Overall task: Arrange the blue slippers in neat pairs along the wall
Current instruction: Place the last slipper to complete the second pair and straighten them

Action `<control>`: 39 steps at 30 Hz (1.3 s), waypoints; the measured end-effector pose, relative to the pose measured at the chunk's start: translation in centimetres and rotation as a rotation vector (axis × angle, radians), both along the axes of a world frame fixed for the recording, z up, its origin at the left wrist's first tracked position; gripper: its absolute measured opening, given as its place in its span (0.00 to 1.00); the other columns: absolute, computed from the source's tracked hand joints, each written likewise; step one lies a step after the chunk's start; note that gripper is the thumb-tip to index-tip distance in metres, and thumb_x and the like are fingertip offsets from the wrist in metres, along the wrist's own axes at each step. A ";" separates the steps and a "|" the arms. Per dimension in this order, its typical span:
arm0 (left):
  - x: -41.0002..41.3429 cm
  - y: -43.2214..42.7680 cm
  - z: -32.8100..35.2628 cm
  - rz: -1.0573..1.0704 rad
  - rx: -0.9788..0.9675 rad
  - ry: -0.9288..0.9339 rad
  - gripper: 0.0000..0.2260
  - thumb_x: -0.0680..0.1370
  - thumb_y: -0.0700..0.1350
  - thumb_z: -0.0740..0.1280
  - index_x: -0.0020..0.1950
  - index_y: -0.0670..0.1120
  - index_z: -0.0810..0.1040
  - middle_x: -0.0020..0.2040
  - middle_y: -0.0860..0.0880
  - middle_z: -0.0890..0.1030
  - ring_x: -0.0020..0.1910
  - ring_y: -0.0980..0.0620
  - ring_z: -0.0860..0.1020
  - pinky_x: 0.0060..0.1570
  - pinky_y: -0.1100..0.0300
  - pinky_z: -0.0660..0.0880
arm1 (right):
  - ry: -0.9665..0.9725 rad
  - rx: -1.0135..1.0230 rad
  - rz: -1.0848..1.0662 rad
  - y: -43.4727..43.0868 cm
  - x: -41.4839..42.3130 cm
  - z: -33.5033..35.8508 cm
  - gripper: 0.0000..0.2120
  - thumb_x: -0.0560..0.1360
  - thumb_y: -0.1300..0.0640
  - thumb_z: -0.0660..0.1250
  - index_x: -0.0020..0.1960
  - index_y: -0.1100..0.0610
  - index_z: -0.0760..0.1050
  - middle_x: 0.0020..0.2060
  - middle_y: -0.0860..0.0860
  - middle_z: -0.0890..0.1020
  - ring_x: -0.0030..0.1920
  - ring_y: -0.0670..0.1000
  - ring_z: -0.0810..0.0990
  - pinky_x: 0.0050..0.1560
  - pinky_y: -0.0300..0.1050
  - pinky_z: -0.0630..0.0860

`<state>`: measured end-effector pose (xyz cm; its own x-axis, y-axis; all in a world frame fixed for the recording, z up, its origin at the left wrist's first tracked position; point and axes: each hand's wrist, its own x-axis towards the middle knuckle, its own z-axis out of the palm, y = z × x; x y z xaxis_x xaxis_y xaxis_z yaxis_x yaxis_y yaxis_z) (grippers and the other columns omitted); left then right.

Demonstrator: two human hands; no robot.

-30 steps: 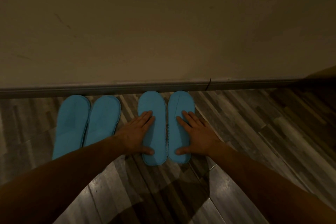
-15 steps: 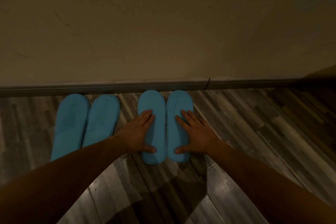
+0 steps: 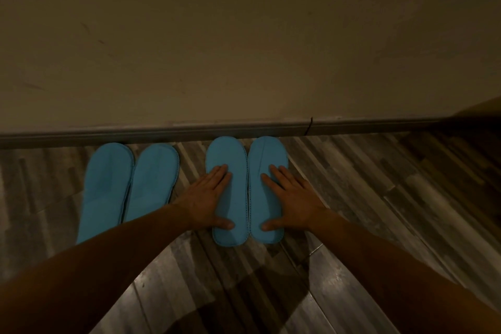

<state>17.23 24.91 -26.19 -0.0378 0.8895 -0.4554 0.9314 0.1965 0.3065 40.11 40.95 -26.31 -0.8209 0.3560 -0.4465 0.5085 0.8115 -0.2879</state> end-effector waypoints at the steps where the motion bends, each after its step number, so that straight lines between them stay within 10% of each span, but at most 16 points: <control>1: 0.0 -0.1 0.1 -0.004 0.010 0.003 0.59 0.64 0.77 0.62 0.79 0.49 0.34 0.79 0.49 0.33 0.78 0.49 0.36 0.76 0.52 0.39 | 0.013 0.012 -0.002 0.0 0.0 0.2 0.61 0.61 0.19 0.63 0.79 0.43 0.34 0.80 0.46 0.33 0.79 0.50 0.32 0.74 0.55 0.37; 21: -19.7 -20.3 3.8 0.147 0.025 0.111 0.59 0.60 0.81 0.60 0.79 0.53 0.37 0.78 0.51 0.35 0.78 0.51 0.38 0.78 0.52 0.42 | 0.129 0.031 0.160 -17.0 -18.8 2.1 0.61 0.63 0.23 0.66 0.81 0.50 0.39 0.81 0.51 0.39 0.80 0.52 0.38 0.77 0.58 0.42; 39: -19.2 -22.4 -0.1 0.100 0.017 0.092 0.60 0.61 0.80 0.62 0.79 0.52 0.36 0.79 0.47 0.33 0.78 0.47 0.35 0.76 0.50 0.38 | 0.047 0.047 0.212 -19.7 -21.0 1.1 0.63 0.63 0.25 0.68 0.81 0.52 0.37 0.80 0.52 0.34 0.79 0.53 0.32 0.75 0.56 0.38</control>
